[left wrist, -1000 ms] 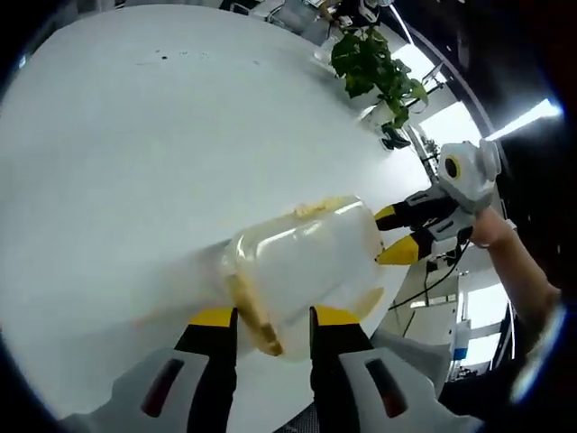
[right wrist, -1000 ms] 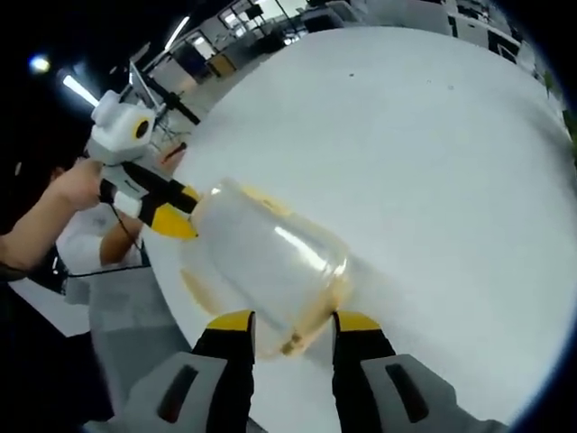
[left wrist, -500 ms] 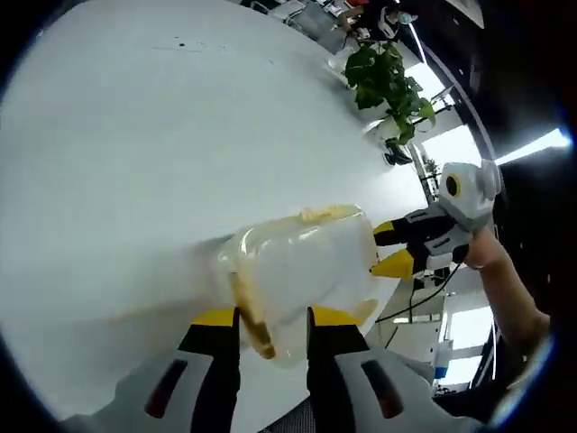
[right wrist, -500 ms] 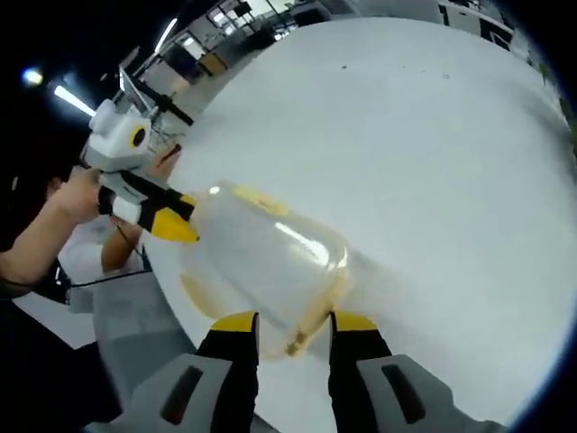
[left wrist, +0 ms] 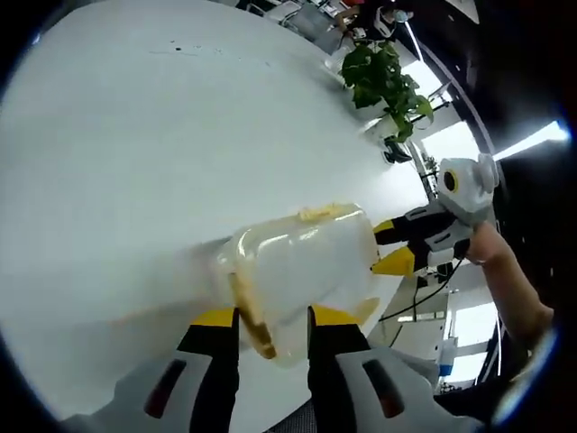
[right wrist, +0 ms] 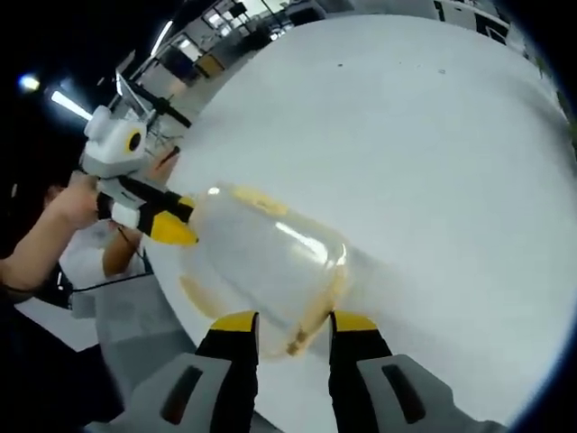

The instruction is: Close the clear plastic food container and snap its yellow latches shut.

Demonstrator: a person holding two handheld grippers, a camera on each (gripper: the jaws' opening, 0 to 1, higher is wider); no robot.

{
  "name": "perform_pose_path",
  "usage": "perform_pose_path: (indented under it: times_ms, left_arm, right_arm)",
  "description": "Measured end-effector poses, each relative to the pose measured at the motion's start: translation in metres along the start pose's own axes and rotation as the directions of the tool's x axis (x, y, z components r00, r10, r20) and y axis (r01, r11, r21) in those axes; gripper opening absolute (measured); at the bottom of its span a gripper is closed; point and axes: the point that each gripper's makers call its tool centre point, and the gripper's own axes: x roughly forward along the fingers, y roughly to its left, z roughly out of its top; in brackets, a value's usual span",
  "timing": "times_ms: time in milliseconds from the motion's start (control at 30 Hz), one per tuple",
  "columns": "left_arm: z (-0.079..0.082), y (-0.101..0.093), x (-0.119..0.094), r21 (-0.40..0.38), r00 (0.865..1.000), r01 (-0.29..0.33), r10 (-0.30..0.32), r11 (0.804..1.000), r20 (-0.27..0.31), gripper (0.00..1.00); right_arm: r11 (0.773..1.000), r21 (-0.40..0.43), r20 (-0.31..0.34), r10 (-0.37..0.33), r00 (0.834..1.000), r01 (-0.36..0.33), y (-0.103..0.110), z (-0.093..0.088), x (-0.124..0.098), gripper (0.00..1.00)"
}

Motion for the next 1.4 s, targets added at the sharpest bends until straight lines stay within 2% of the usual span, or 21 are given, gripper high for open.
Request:
perform_pose_path:
  times_ms: [233, 333, 367, 400, 433, 500, 600, 667, 767, 833, 867, 900, 933, 1000, 1067, 1100, 1133, 1200, 1267, 1333, 1400]
  left_arm:
    - [0.004, -0.001, 0.003, -0.006, 1.000, 0.004, -0.004, 1.000, -0.002, 0.29]
    - [0.004, -0.003, 0.002, 0.003, 1.000, 0.004, -0.004, 1.000, 0.004, 0.29]
    - [0.004, -0.003, 0.002, 0.018, 1.000, -0.001, 0.001, 1.000, 0.012, 0.30]
    - [0.006, -0.003, 0.001, 0.064, 1.000, -0.017, 0.015, 0.998, 0.027, 0.30]
    - [0.004, -0.004, 0.002, 0.091, 1.000, -0.019, 0.017, 0.996, 0.019, 0.31]
    - [0.003, -0.006, 0.003, 0.160, 0.999, -0.036, 0.033, 0.986, 0.019, 0.34]
    - [0.010, -0.003, -0.001, 0.235, 0.995, -0.094, 0.083, 0.967, 0.059, 0.34]
    - [0.015, 0.000, -0.008, 0.293, 0.989, -0.144, 0.125, 0.945, 0.082, 0.36]
    - [0.015, -0.003, -0.011, 0.342, 0.989, -0.146, 0.129, 0.928, 0.072, 0.42]
    - [0.018, -0.007, -0.014, 0.455, 0.989, -0.150, 0.132, 0.878, 0.070, 0.42]
    - [0.018, -0.007, -0.016, 0.486, 0.988, -0.156, 0.145, 0.860, 0.059, 0.42]
    - [0.018, -0.008, -0.018, 0.535, 0.987, -0.156, 0.153, 0.830, 0.051, 0.42]
    - [0.019, -0.010, -0.018, 0.562, 0.987, -0.154, 0.151, 0.813, 0.051, 0.42]
    - [0.018, -0.013, -0.020, 0.592, 0.987, -0.150, 0.157, 0.791, 0.040, 0.42]
    - [0.018, -0.017, -0.020, 0.630, 0.989, -0.132, 0.143, 0.765, 0.033, 0.43]
    - [0.017, -0.019, -0.020, 0.633, 0.990, -0.127, 0.142, 0.764, 0.028, 0.43]
    - [0.017, -0.023, -0.019, 0.652, 0.992, -0.108, 0.124, 0.750, 0.021, 0.44]
    - [0.015, -0.026, -0.018, 0.667, 0.993, -0.097, 0.116, 0.738, 0.015, 0.46]
    - [0.013, -0.027, -0.016, 0.694, 0.993, -0.077, 0.114, 0.716, -0.007, 0.46]
    - [0.011, -0.027, -0.016, 0.703, 0.993, -0.070, 0.117, 0.708, -0.019, 0.46]
    - [0.009, -0.030, -0.015, 0.722, 0.994, -0.053, 0.109, 0.689, -0.032, 0.47]
  right_arm:
    - [1.000, 0.003, 0.008, 0.007, 1.000, -0.007, 0.000, 0.000, -0.001, 0.29]
    - [1.000, -0.011, 0.042, 0.010, 0.999, -0.010, 0.001, -0.001, -0.003, 0.29]
    - [1.000, -0.019, 0.048, 0.010, 0.999, -0.009, 0.001, -0.002, -0.003, 0.29]
    - [0.999, -0.040, 0.060, 0.006, 0.998, -0.003, 0.001, -0.001, -0.003, 0.29]
    - [0.999, -0.051, 0.065, 0.003, 0.998, 0.001, 0.002, -0.001, -0.004, 0.29]
    - [0.997, -0.075, 0.069, -0.005, 0.998, 0.010, 0.002, -0.003, -0.005, 0.28]
    - [0.993, -0.114, 0.059, -0.025, 0.998, 0.032, 0.001, -0.004, -0.008, 0.26]
    - [0.983, -0.175, 0.059, -0.054, 0.997, 0.063, -0.002, -0.002, -0.012, 0.26]
    - [0.978, -0.201, 0.052, -0.047, 0.998, 0.056, 0.002, 0.000, -0.014, 0.27]
    - [0.959, -0.268, 0.073, -0.073, 0.995, 0.090, -0.001, 0.008, -0.018, 0.28]
    - [0.953, -0.288, 0.075, -0.079, 0.994, 0.098, -0.001, 0.010, -0.020, 0.28]
    - [0.948, -0.301, 0.080, -0.080, 0.994, 0.101, 0.000, 0.014, -0.022, 0.29]
    - [0.943, -0.319, 0.086, -0.071, 0.994, 0.095, 0.002, 0.017, -0.023, 0.29]
    - [0.935, -0.346, 0.077, -0.058, 0.995, 0.081, 0.008, 0.020, -0.026, 0.30]
    - [0.910, -0.405, 0.083, -0.056, 0.995, 0.085, 0.013, 0.024, -0.027, 0.32]
    - [0.904, -0.418, 0.075, -0.060, 0.995, 0.086, 0.014, 0.024, -0.027, 0.33]
    - [0.891, -0.446, 0.067, -0.058, 0.996, 0.082, 0.015, 0.024, -0.026, 0.33]
    - [0.880, -0.468, 0.059, -0.061, 0.996, 0.082, 0.018, 0.024, -0.025, 0.34]
    - [0.867, -0.491, 0.047, -0.065, 0.997, 0.079, 0.019, 0.023, -0.023, 0.35]
    - [0.855, -0.513, 0.038, -0.064, 0.997, 0.074, 0.020, 0.022, -0.022, 0.35]
    - [0.848, -0.526, 0.030, -0.059, 0.998, 0.066, 0.021, 0.021, -0.022, 0.37]
